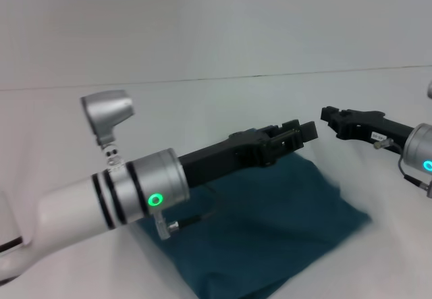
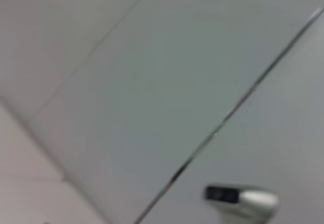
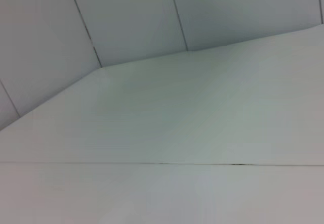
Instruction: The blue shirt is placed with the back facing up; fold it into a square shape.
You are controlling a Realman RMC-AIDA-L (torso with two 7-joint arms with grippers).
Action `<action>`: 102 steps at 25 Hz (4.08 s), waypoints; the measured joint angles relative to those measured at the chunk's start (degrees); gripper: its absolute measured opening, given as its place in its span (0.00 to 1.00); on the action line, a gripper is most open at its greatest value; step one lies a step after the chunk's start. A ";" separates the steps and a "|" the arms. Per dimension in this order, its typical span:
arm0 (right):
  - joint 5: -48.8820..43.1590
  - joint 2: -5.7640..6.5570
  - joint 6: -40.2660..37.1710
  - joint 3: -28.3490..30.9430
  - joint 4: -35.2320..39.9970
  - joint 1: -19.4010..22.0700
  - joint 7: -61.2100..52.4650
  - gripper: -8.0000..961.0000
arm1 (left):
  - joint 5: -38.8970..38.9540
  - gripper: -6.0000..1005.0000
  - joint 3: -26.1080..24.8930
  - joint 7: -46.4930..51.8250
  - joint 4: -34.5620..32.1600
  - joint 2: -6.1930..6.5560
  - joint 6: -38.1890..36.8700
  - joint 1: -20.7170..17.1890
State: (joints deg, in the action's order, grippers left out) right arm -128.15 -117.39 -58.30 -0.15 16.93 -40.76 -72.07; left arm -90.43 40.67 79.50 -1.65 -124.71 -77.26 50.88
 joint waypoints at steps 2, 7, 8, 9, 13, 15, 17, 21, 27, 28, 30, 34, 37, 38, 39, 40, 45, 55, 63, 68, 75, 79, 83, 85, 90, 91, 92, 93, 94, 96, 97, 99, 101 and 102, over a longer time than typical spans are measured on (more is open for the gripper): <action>-0.09 0.56 -0.51 -0.27 0.08 0.16 -1.31 0.07 | 0.26 0.37 -0.04 -0.64 -0.62 0.00 -3.59 -1.09; -0.13 1.95 -4.21 -2.78 2.60 0.64 -7.62 0.17 | 0.74 0.47 -0.08 -1.21 -3.79 0.12 -9.61 -4.03; -0.18 2.09 -5.11 -3.97 3.73 0.57 -9.96 0.20 | 0.74 0.49 -0.01 -1.02 -4.94 0.18 -10.09 -4.99; -0.28 2.24 -5.81 -5.61 4.93 0.38 -12.48 0.23 | 0.76 0.51 0.07 -0.87 -6.56 0.27 -10.53 -6.23; -0.56 3.96 -7.90 -18.27 9.96 -0.93 -28.38 0.32 | 0.47 0.62 0.71 1.32 -12.76 0.69 -11.21 -10.96; -0.58 5.19 -8.94 -24.27 10.54 -1.90 -35.57 0.36 | 0.23 0.70 1.72 2.53 -16.76 0.75 -11.47 -13.80; -0.57 6.26 -9.59 -29.72 10.66 -3.06 -42.02 0.36 | 0.15 0.79 2.76 3.41 -20.85 0.86 -11.77 -16.73; -0.57 6.10 -9.64 -34.46 10.66 -4.61 -48.36 0.36 | -1.08 0.90 3.43 5.05 -26.27 1.72 -12.09 -21.10; -0.54 3.71 -5.72 -39.12 10.17 -5.82 -52.24 0.36 | -4.67 0.96 3.03 5.69 -30.69 2.81 -12.37 -24.78; -0.54 3.32 -4.64 -40.11 10.15 -5.91 -52.84 0.36 | -5.48 0.96 2.99 5.64 -31.25 2.82 -12.23 -25.07; -0.53 2.37 -2.68 -42.22 9.86 -6.06 -53.88 0.36 | -7.08 0.96 2.54 5.59 -31.93 2.87 -11.93 -25.39; -0.50 1.54 0.69 -43.36 8.68 -6.18 -54.37 0.35 | -9.86 0.96 1.45 5.48 -32.57 3.14 -12.14 -25.49; -0.50 1.53 2.13 -43.41 8.12 -5.99 -54.39 0.35 | -11.02 0.96 1.26 5.60 -32.80 3.41 -12.14 -25.49; -0.50 1.53 2.66 -43.43 8.06 -5.84 -54.40 0.35 | -11.60 0.96 1.10 5.60 -32.81 3.48 -12.14 -25.45; -0.50 1.53 2.76 -43.44 8.06 -5.79 -54.41 0.35 | -12.19 0.96 0.96 5.58 -32.81 3.51 -12.14 -25.40; -0.50 1.53 2.76 -43.44 8.06 -5.79 -54.41 0.35 | -12.55 0.96 0.85 5.59 -32.82 3.52 -12.14 -25.33; -0.51 1.56 3.05 -43.48 8.03 -5.82 -54.19 0.35 | -13.06 0.95 0.76 5.62 -32.86 3.53 -12.14 -25.25; -0.51 0.20 6.76 -44.99 6.52 -6.63 -53.96 0.35 | -13.11 0.95 0.73 5.75 -32.68 3.36 -12.12 -25.17; -0.52 -1.11 8.64 -45.03 6.65 -7.03 -53.61 0.34 | -13.18 0.95 0.73 5.74 -32.79 3.37 -12.26 -25.29; -0.53 -1.32 10.21 -45.03 6.72 -6.93 -53.61 0.26 | -13.23 0.95 0.83 5.74 -32.75 3.43 -12.30 -25.27; -0.52 -1.32 10.73 -45.28 6.96 -7.11 -53.59 0.20 | -13.27 0.95 0.87 5.82 -32.69 3.43 -12.46 -25.03; -0.52 -1.32 10.85 -45.65 7.16 -7.42 -53.53 0.20 | -13.27 0.95 0.77 5.83 -32.56 3.43 -12.59 -24.96; -0.51 -1.32 10.93 -45.79 6.90 -7.87 -53.52 0.20 | -13.27 0.95 0.74 5.83 -32.49 3.43 -12.63 -24.90; -0.51 -1.34 11.01 -46.03 6.74 -7.93 -53.55 0.20 | -13.27 0.95 0.76 5.83 -32.48 3.43 -12.64 -24.87; -0.51 -1.40 11.53 -46.50 6.62 -7.86 -53.81 0.20 | -13.27 0.95 0.82 5.83 -32.45 3.43 -12.72 -24.87; -0.51 -1.41 11.62 -46.51 6.58 -7.79 -53.84 0.20 | -13.27 0.95 0.80 5.83 -32.45 3.43 -12.77 -24.87; -0.51 -1.43 11.64 -46.52 6.53 -7.74 -53.82 0.20 | -13.27 0.95 0.78 5.83 -32.44 3.43 -12.79 -24.87; -0.51 -1.46 11.65 -46.52 6.49 -7.68 -53.77 0.20 | -13.27 0.95 0.76 5.83 -32.44 3.43 -12.81 -24.87; -0.51 -1.50 11.65 -46.52 6.48 -7.63 -53.69 0.20 | -13.27 0.95 0.76 5.84 -32.44 3.42 -12.81 -24.87; -0.51 -1.67 11.67 -46.58 6.46 -7.58 -53.54 0.20 | -13.27 0.95 0.74 5.83 -32.44 3.40 -12.83 -24.87; -0.51 -1.77 11.67 -46.63 6.45 -7.58 -53.35 0.19 | -13.27 0.95 0.73 5.83 -32.44 3.37 -12.83 -24.87; -0.32 -1.93 11.65 -46.64 6.46 -7.52 -52.80 0.18 | -13.27 0.95 0.73 5.83 -32.44 3.34 -12.83 -24.87; 0.02 -2.06 11.62 -46.33 6.68 -7.43 -52.09 0.11 | -13.23 0.95 0.73 5.83 -32.44 3.34 -12.88 -24.87; 0.14 -2.09 11.64 -46.18 6.79 -7.39 -51.88 0.08 | -13.21 0.95 0.73 5.83 -32.44 3.33 -12.89 -24.87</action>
State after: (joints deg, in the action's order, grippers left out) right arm -128.02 -119.48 -46.66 -46.34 23.72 -48.15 -123.95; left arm -103.65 41.39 85.34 -34.10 -121.38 -90.16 26.01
